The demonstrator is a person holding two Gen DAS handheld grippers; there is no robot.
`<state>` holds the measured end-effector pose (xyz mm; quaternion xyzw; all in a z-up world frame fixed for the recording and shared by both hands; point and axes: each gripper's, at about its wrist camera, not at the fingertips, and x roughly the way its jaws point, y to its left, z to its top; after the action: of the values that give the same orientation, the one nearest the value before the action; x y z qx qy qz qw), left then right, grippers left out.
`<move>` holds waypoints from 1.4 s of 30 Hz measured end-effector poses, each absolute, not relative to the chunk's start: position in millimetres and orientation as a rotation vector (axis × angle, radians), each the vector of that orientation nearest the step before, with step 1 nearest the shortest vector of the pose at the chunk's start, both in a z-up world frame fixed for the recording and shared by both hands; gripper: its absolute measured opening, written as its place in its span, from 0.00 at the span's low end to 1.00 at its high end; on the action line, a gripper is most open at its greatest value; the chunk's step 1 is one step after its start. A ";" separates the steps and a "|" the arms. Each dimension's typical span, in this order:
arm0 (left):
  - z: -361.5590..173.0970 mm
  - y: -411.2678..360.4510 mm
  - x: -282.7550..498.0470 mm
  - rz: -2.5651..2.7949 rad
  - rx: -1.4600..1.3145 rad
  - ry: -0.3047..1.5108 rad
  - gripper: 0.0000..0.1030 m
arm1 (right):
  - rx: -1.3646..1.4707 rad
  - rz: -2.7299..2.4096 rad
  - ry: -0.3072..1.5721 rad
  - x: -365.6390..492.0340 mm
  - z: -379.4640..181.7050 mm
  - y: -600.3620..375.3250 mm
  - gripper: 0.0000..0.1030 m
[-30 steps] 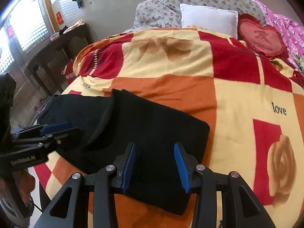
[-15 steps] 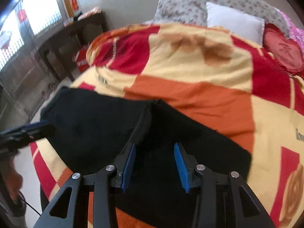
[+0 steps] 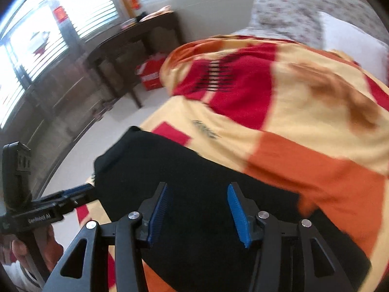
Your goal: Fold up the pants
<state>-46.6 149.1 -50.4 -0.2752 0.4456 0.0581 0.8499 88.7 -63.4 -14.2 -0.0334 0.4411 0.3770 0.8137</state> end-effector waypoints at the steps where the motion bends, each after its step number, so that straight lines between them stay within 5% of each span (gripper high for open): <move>1: -53.2 149.8 -46.7 0.124 -0.589 0.945 0.62 | -0.082 0.821 0.941 90.9 -14.5 -53.9 0.48; 20: -64.1 153.6 -31.2 0.128 -0.599 0.942 0.62 | -0.262 0.960 0.982 133.0 -41.2 62.9 0.51; 27: -64.9 151.7 -25.7 0.112 -0.602 0.920 0.76 | -0.222 0.996 1.015 148.0 -52.2 74.8 0.57; 34: -64.4 147.1 -22.2 0.122 -0.573 0.915 0.76 | -0.140 1.058 1.046 155.7 -62.0 73.5 0.57; 40: -64.5 145.7 -20.4 0.115 -0.559 0.912 0.76 | -0.122 1.109 1.016 149.0 -64.0 77.1 0.37; 41: -64.8 145.1 -19.0 0.105 -0.555 0.908 0.64 | -0.122 1.110 1.005 147.1 -62.3 77.2 0.34; 42: -66.0 145.3 -18.1 0.096 -0.561 0.909 0.41 | -0.120 1.110 0.999 146.1 -60.9 77.9 0.31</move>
<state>-18.1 145.3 -66.0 -0.2674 0.4330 0.0459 0.8596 146.1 77.9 -60.9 -0.0546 0.4540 0.5046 0.7323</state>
